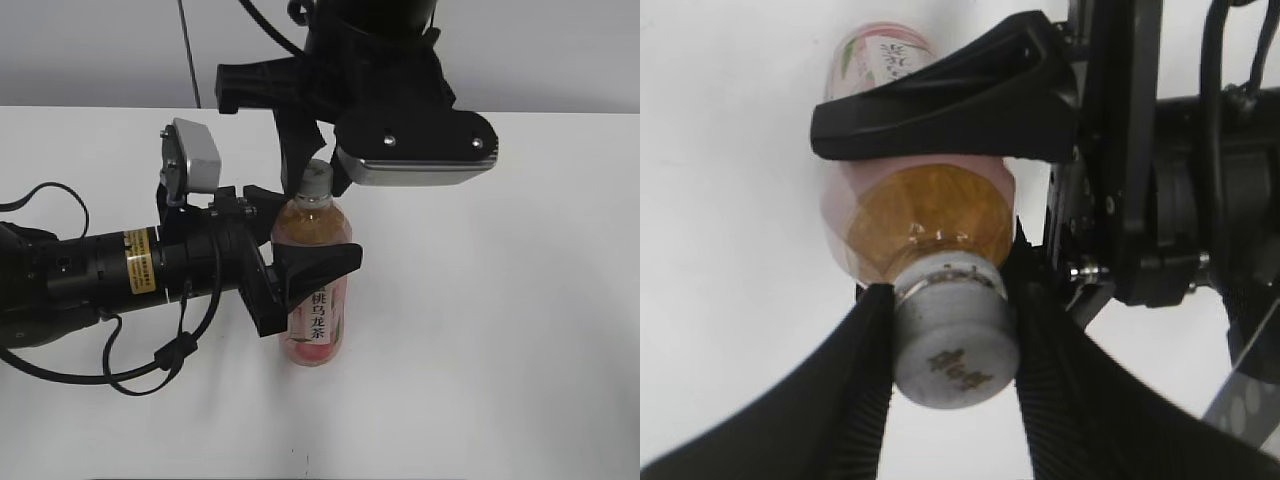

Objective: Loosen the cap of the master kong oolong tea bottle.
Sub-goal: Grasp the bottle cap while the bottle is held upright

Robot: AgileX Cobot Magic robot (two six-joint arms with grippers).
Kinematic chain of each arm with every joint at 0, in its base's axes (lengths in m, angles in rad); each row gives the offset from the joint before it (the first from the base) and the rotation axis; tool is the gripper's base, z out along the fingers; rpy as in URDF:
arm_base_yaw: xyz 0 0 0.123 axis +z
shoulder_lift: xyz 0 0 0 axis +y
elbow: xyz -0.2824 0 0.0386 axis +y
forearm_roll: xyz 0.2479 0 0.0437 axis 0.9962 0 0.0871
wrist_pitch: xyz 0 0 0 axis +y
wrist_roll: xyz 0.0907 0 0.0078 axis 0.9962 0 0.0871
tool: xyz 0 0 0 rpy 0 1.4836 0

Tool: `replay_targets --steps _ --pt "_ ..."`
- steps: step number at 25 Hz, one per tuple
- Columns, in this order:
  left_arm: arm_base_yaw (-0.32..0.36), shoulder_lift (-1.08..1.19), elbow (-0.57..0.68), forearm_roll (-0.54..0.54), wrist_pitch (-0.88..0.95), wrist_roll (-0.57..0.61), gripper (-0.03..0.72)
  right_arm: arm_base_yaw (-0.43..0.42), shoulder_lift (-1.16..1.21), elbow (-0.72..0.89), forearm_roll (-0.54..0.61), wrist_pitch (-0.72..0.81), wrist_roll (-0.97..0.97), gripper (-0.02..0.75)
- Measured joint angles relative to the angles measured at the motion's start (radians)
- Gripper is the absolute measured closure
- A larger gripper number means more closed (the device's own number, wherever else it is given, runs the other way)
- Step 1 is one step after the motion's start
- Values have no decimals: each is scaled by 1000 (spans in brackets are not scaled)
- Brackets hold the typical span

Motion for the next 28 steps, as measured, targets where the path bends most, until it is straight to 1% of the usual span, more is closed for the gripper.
replay_targets --steps 7,16,23,28 --pt "0 0 0 0 0 0 225 0 0 0 -1 -1 -106 457" --pt "0 0 0 1 0 0 225 0 -17 1 -4 -2 -117 462" --pt "0 0 0 0 0 0 225 0 -27 0 -6 -3 -66 463" --pt "0 0 0 0 0 0 225 -4 -63 0 -8 -3 117 463"
